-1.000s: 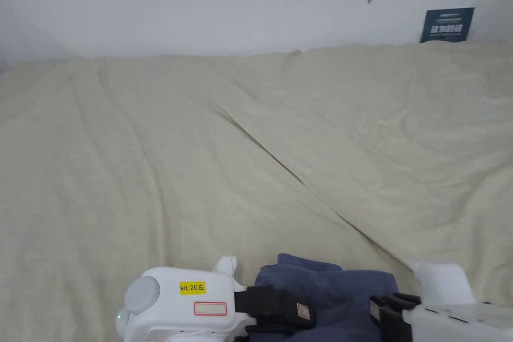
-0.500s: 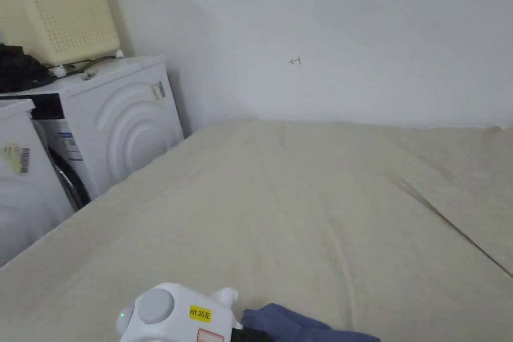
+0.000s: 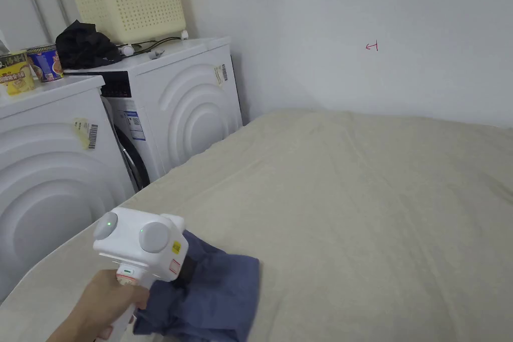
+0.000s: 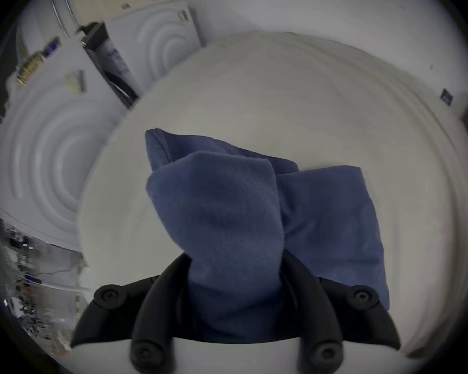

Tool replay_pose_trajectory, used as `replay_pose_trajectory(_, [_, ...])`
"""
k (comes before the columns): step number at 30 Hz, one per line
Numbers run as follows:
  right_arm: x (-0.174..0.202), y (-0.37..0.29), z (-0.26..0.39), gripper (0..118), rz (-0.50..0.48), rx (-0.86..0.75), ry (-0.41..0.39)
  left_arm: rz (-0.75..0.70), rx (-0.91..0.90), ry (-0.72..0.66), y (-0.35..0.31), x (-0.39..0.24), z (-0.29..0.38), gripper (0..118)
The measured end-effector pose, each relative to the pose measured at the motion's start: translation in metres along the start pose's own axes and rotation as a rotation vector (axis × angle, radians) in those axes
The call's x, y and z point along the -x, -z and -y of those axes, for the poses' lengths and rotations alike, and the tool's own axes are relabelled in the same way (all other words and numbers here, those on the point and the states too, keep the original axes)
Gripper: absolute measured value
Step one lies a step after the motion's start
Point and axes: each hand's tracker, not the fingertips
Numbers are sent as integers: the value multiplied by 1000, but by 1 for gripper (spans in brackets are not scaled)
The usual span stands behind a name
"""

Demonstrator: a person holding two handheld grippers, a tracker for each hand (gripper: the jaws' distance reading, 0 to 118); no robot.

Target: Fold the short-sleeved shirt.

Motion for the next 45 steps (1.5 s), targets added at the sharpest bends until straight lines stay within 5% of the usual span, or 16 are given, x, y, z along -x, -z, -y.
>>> replay_pose_trajectory(7, [3,5,2,0,6,29,-7,-424,-53,70,28,21,2,31])
replay_pose_trajectory(9, [2,5,2,0,4,30,-11,-369,-66,9,25,30,8,57])
replay_pose_trajectory(10, [2,5,3,0,7,34,-10,-366,-75,-11,23,33,11,88])
replay_pose_trajectory(11, [1,5,3,0,5,38,-12,-381,-91,-38,19,37,14,104])
replay_pose_trajectory(12, [1,6,3,0,9,40,-14,-376,-108,-43,15,39,17,112])
replay_pose_trajectory(18, [1,1,9,0,0,44,-23,-291,-296,-190,-40,45,32,112])
replay_pose_trajectory(21, [3,-4,12,0,7,33,-40,-94,-307,-289,-74,34,43,112])
replay_pose_trajectory(23, [1,-10,13,0,-20,19,-25,71,-347,-287,-97,15,59,98])
replay_pose_trajectory(24, [1,-14,13,0,-27,12,-19,96,-392,-269,-109,1,68,76])
replay_pose_trajectory(25, [1,-18,12,0,-29,5,-19,84,-429,-247,-121,-16,75,39])
replay_pose_trajectory(26, [1,-23,13,0,-27,-9,-26,54,-448,-207,-133,-36,84,19])
replay_pose_trajectory(30, [1,-51,11,0,-12,-86,-41,197,-529,-124,-184,-107,121,1])
replay_pose_trajectory(39, [8,-125,18,0,74,-322,-127,335,-660,-49,-290,-243,186,0])
replay_pose_trajectory(45, [5,-164,34,0,92,-467,-81,481,-752,-76,-346,-294,217,0])
